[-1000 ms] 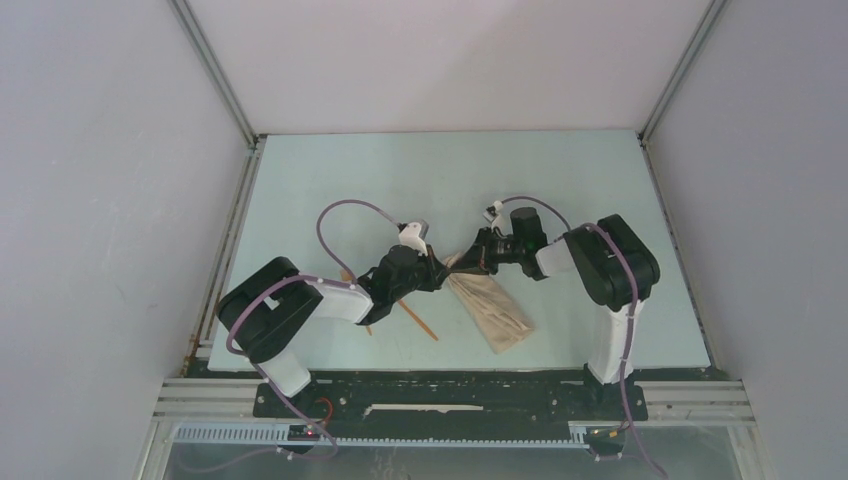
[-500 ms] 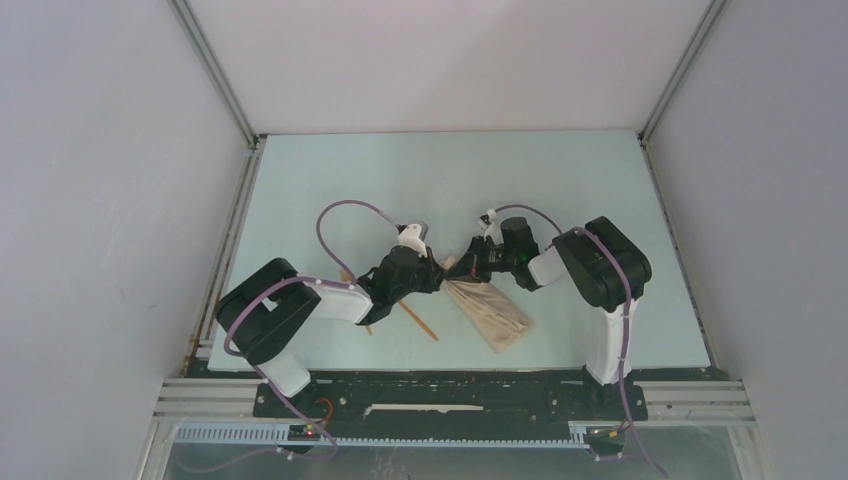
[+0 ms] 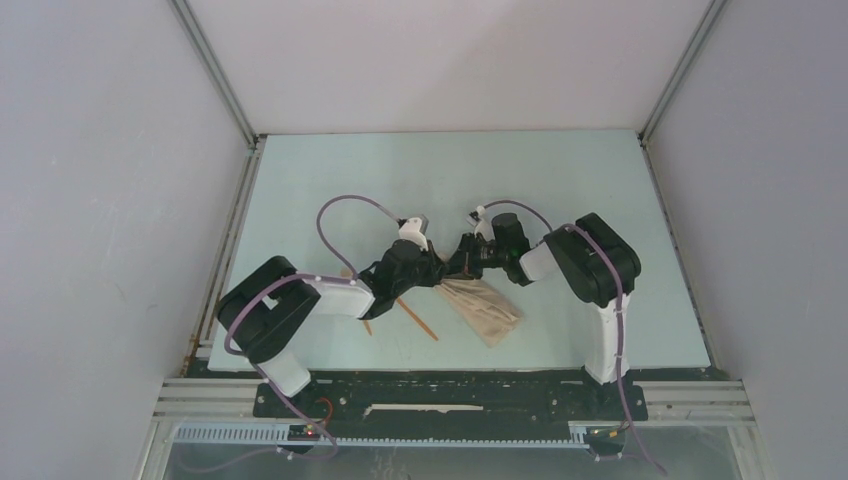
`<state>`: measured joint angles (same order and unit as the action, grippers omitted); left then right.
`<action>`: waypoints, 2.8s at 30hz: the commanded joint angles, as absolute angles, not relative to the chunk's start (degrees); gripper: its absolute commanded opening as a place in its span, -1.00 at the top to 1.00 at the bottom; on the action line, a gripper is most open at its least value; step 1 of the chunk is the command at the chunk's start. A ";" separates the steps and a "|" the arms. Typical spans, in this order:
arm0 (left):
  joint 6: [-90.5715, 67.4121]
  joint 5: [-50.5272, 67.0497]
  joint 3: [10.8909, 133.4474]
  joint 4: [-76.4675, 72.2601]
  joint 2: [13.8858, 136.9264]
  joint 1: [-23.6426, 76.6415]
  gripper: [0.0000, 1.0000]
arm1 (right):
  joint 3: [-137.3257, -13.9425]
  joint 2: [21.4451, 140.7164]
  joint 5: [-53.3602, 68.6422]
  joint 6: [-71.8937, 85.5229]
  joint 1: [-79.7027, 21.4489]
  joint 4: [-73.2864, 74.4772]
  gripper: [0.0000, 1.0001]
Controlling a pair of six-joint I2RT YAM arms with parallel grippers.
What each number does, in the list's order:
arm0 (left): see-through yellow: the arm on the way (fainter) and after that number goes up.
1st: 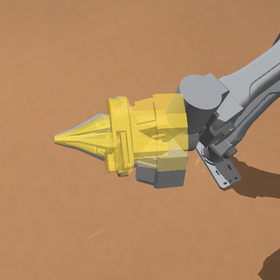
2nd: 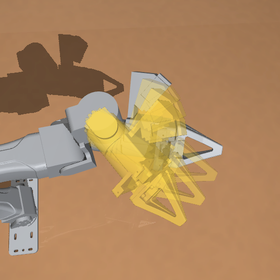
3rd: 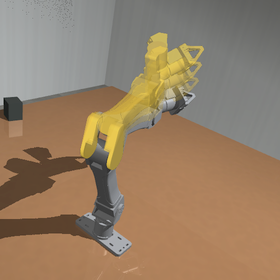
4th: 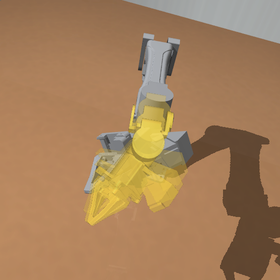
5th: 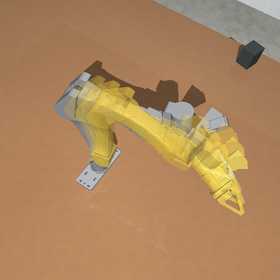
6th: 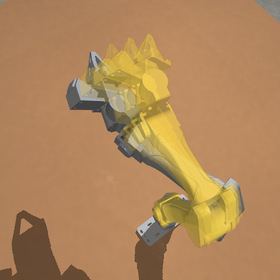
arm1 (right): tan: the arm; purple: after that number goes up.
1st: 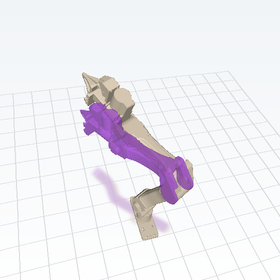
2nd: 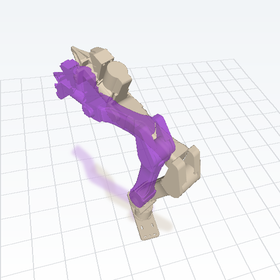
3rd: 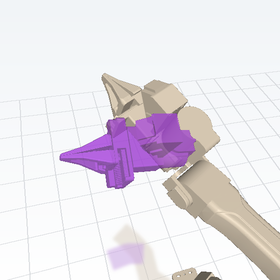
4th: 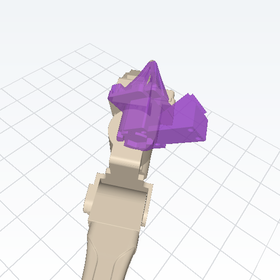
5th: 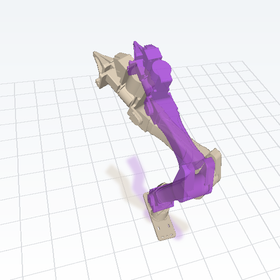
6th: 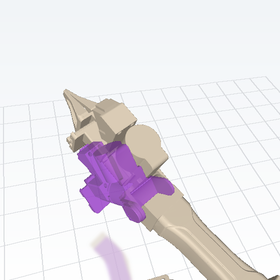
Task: Fold the napkin into a case and place the utensils inside
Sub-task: Grasp the top corner of the smaller rectangle folded napkin from the folded napkin.
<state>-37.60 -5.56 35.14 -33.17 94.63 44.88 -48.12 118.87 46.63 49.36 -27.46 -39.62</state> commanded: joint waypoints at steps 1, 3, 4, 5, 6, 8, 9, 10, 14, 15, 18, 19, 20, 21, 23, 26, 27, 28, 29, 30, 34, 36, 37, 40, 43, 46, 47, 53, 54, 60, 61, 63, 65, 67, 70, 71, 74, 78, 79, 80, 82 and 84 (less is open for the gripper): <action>-37.32 -5.29 36.11 -27.71 89.23 44.48 0.73 | -46.26 114.16 47.33 44.56 -26.25 -33.75 0.72; -36.97 -7.49 34.30 -24.73 83.66 44.56 0.36 | -46.31 112.37 47.62 43.27 -25.88 -31.52 0.69; -37.00 -8.74 33.45 -22.99 80.84 44.54 0.22 | -46.32 111.57 47.88 43.01 -25.58 -31.26 0.67; -37.23 -10.21 32.77 -20.95 78.44 44.49 0.10 | -46.38 111.08 48.50 42.99 -25.39 -31.35 0.66; -37.92 -11.79 32.44 -18.37 76.71 44.45 0.01 | -46.57 110.62 48.92 43.00 -25.21 -31.20 0.65; -40.28 -13.43 32.07 -12.48 74.73 43.82 -0.12 | -47.13 109.85 49.12 42.60 -24.98 -30.24 0.60; -41.65 -13.51 31.93 -10.71 74.41 43.27 -0.17 | -47.56 109.78 49.11 42.28 -24.89 -29.54 0.57; -42.79 -12.94 31.83 -9.44 74.49 42.67 -0.20 | -48.08 109.83 48.94 41.79 -24.94 -28.82 0.56; -40.06 -8.87 35.52 -5.53 78.62 42.34 -0.64 | -49.29 111.05 48.79 41.88 -25.05 -28.77 0.54; -38.93 -9.11 37.69 -3.31 79.77 42.57 -0.65 | -49.38 111.29 48.77 42.16 -24.98 -29.15 0.53; -36.52 -10.13 42.63 1.09 84.33 43.04 -0.31 | -49.39 111.93 48.81 43.38 -24.87 -30.56 0.53; -36.14 -11.13 43.61 2.27 85.19 43.34 -0.28 | -49.35 112.08 48.78 43.42 -24.92 -30.67 0.53; -35.67 -12.29 44.55 3.26 86.24 43.78 -0.24 | -49.39 112.14 48.70 43.44 -24.97 -30.55 0.53; -35.05 -13.30 45.77 4.32 87.32 44.31 -0.22 | -49.39 112.21 48.76 43.30 -25.02 -30.44 0.54; -34.08 -15.60 47.63 5.81 88.89 45.75 -0.20 | -49.39 112.21 48.57 42.97 -25.24 -29.96 0.54; -32.87 -20.55 51.47 9.21 91.05 48.50 -0.10 | -49.34 111.95 48.21 42.32 -25.40 -29.09 0.54; -32.62 -22.00 53.11 11.19 92.19 49.11 -0.02 | -49.36 111.88 48.18 42.24 -25.40 -28.95 0.54; -32.53 -23.10 54.50 12.71 93.27 49.53 0.07 | -49.39 111.76 48.12 42.15 -25.40 -28.81 0.55; -32.48 -23.99 55.50 14.36 94.12 50.11 0.16 | -49.39 111.59 48.08 41.99 -25.33 -28.64 0.55; -32.21 -25.21 56.34 15.17 94.88 50.53 0.21 | -49.34 111.50 48.00 41.91 -25.36 -28.51 0.55; -31.19 -28.70 58.95 17.74 97.12 51.89 0.33 | -49.37 111.36 47.81 41.64 -25.40 -28.20 0.56; -30.77 -29.89 60.23 18.98 98.61 52.33 0.36 | -49.38 111.36 47.73 41.58 -25.40 -28.21 0.56; -30.52 -30.36 60.67 19.39 99.07 52.52 0.38 | -49.39 111.43 47.75 41.62 -25.48 -28.29 0.56; -30.08 -32.25 61.71 20.35 100.10 53.22 0.44 | -49.37 111.59 47.81 41.67 -25.51 -28.43 0.57; -29.95 -32.88 62.17 20.49 100.43 53.35 0.50 | -49.36 111.53 47.73 41.40 -25.79 -28.41 0.57; -30.07 -33.57 62.47 20.52 100.53 53.35 0.75 | -49.35 111.78 48.19 41.37 -25.94 -29.11 0.57; -30.20 -33.70 62.32 20.30 100.24 53.35 0.88 | -49.39 112.06 48.47 41.65 -25.91 -29.87 0.56; -30.56 -32.37 57.96 14.83 96.48 53.20 1.00 | -51.90 113.98 49.44 42.83 -25.74 -30.40 0.54; -30.66 -31.97 57.24 13.93 95.86 53.11 1.00 | -52.56 114.52 49.38 42.76 -25.79 -30.20 0.54; -31.34 -29.61 54.11 9.59 93.51 52.18 1.00 | -56.08 118.31 49.97 42.91 -26.81 -29.56 0.55; -31.44 -29.24 53.65 8.81 93.17 52.09 1.00 | -56.23 118.60 50.06 42.97 -27.16 -29.67 0.56; -31.78 -27.47 52.65 6.95 92.47 51.37 1.00 | -56.17 118.97 50.09 42.51 -28.01 -29.12 0.59; -32.23 -25.37 51.37 4.78 91.88 50.25 1.00 | -55.89 118.96 50.04 42.00 -28.83 -28.67 0.63; -32.50 -23.59 50.30 2.72 91.45 49.11 1.00 | -54.77 118.79 50.41 42.48 -29.28 -30.59 0.66; -32.64 -21.02 49.28 0.68 90.67 48.16 1.00 | -54.41 119.13 50.44 42.21 -30.08 -31.11 0.67; -32.78 -20.15 48.93 0.32 90.37 47.79 1.00 | -54.40 119.37 50.62 42.23 -30.40 -31.41 0.69; -33.41 -17.43 47.47 -2.53 88.69 46.93 1.00 | -54.02 120.06 49.76 41.86 -31.33 -32.37 0.69; -34.12 -13.99 44.98 -6.40 86.14 46.49 1.00 | -54.84 120.85 45.44 40.71 -32.26 -28.44 0.69; -34.19 -13.74 44.67 -6.67 85.54 46.48 1.00 | -54.84 120.36 42.57 39.99 -32.60 -25.41 0.70; -34.33 -13.51 44.52 -6.80 85.06 46.40 1.00 | -54.74 120.03 39.29 39.68 -32.87 -22.71 0.69; -35.38 -12.53 43.89 -7.70 84.22 46.13 1.00 | -53.65 119.77 37.38 41.02 -32.94 -24.44 0.68; -36.85 -11.53 43.06 -8.10 83.98 45.66 1.00 | -53.53 120.11 37.53 42.65 -32.84 -27.50 0.67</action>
